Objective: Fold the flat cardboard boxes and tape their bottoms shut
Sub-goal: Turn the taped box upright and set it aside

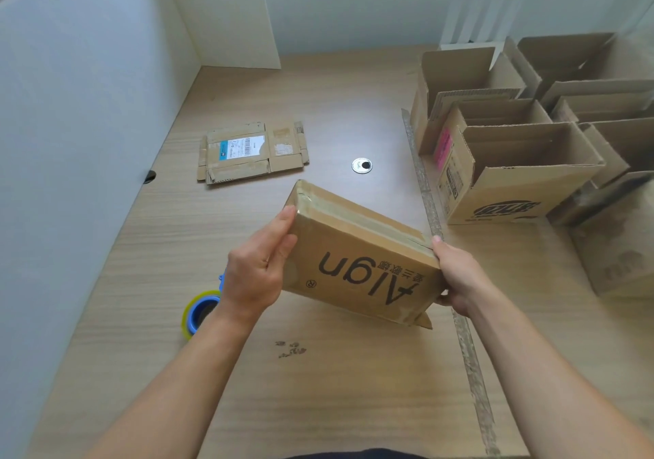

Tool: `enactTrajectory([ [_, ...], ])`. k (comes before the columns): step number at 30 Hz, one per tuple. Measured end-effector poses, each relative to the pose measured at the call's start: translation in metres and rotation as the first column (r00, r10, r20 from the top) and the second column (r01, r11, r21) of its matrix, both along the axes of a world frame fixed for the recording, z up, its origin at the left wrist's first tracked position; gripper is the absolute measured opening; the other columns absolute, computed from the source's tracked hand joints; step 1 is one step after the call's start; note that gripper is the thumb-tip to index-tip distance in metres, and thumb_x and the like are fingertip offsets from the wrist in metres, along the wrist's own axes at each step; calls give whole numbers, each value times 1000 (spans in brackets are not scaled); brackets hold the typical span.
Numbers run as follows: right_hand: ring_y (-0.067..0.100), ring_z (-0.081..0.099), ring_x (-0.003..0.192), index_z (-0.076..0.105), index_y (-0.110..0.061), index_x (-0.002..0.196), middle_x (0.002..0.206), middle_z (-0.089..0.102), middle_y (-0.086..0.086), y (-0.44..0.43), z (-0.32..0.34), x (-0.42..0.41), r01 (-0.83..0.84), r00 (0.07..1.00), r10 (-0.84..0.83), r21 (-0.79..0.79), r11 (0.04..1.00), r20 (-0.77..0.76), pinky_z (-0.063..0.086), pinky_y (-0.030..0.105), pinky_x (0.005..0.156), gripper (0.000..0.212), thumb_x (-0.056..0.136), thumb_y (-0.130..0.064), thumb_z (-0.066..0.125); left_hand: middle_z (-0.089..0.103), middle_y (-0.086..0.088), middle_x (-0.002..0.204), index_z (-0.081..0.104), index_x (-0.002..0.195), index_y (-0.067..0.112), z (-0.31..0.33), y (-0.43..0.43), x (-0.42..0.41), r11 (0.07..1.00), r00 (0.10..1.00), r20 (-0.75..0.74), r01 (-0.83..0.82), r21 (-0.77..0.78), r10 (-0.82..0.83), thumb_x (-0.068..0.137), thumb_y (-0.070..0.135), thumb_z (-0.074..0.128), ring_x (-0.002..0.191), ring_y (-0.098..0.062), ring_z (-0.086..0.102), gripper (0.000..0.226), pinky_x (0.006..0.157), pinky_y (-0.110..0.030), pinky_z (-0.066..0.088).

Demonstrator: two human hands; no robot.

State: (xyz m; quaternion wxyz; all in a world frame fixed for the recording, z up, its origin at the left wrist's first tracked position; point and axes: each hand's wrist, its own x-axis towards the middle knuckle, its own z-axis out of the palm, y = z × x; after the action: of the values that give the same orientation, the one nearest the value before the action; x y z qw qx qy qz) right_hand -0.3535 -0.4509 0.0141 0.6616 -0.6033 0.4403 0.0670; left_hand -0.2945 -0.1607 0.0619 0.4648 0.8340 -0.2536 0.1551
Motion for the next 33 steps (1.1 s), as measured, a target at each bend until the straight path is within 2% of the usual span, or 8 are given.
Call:
enactTrajectory([
  [5, 21, 57, 87, 74, -36, 94, 98, 69, 1, -5, 8, 1, -57, 996, 56, 1, 998, 67, 49, 40, 74, 26, 100, -43, 50, 63, 4, 125, 53, 134, 15, -3, 10, 2, 997, 991, -124, -61, -38, 56, 94, 19, 57, 111, 11, 58, 40, 92, -6, 45],
  [9, 14, 61, 82, 66, -35, 126, 110, 73, -11, -9, 5, 2, 56, 974, -80, 114, 992, 212, 50, 31, 65, 30, 101, -24, 54, 68, 7, 126, 63, 130, 26, -1, 15, 0, 974, 920, -389, -43, -224, -49, 98, 26, 57, 120, -7, 61, 33, 100, -26, 49],
  [13, 8, 70, 88, 58, -30, 132, 116, 72, -9, -5, 3, 2, 74, 916, -145, 197, 977, 374, 54, 29, 65, 38, 98, -14, 57, 56, 5, 126, 42, 145, 36, -3, 18, 4, 975, 812, -583, -137, -172, 11, 85, 59, 55, 115, -13, 57, 66, 100, -40, 49],
  [17, 10, 66, 109, 55, -27, 139, 127, 66, -4, 8, 0, 6, -45, 889, 57, -36, 998, 454, 55, 30, 88, 49, 92, -25, 69, 50, 4, 124, 43, 147, 36, -11, 17, 8, 983, 842, -509, -168, 70, 180, 90, 57, 57, 114, 13, 42, 63, 105, -34, 40],
  [19, 7, 67, 104, 62, -29, 133, 120, 71, -9, 11, -2, 7, -65, 865, 110, -108, 992, 489, 54, 21, 80, 41, 92, -23, 69, 51, 9, 116, 46, 145, 37, -13, 15, 8, 962, 835, -480, -257, 92, 269, 95, 47, 58, 105, 15, 44, 53, 101, -30, 40],
  [26, 5, 70, 95, 69, -25, 117, 108, 75, -7, 8, 0, 5, 2, 862, 1, -6, 1000, 508, 56, 22, 75, 24, 96, -16, 63, 61, 13, 118, 59, 137, 30, -12, 12, 4, 928, 796, -550, -360, -92, 254, 99, 21, 56, 111, 2, 56, 39, 105, -32, 45],
  [30, 5, 69, 83, 66, -31, 114, 101, 73, -14, 2, 11, 4, 28, 896, -33, 17, 999, 443, 56, 34, 57, 22, 94, -41, 64, 67, 12, 123, 65, 127, 34, -6, 16, 8, 921, 805, -587, -287, -263, 83, 100, 14, 50, 114, -2, 61, 36, 93, -24, 53],
  [33, 8, 67, 104, 69, -27, 118, 114, 71, -9, 3, 10, 6, 92, 876, -51, -63, 994, 481, 56, 34, 83, 28, 94, -41, 64, 68, 12, 116, 63, 121, 35, -2, 8, 14, 927, 780, -622, -279, -250, 66, 100, 36, 54, 110, -6, 63, 22, 86, -22, 51],
])
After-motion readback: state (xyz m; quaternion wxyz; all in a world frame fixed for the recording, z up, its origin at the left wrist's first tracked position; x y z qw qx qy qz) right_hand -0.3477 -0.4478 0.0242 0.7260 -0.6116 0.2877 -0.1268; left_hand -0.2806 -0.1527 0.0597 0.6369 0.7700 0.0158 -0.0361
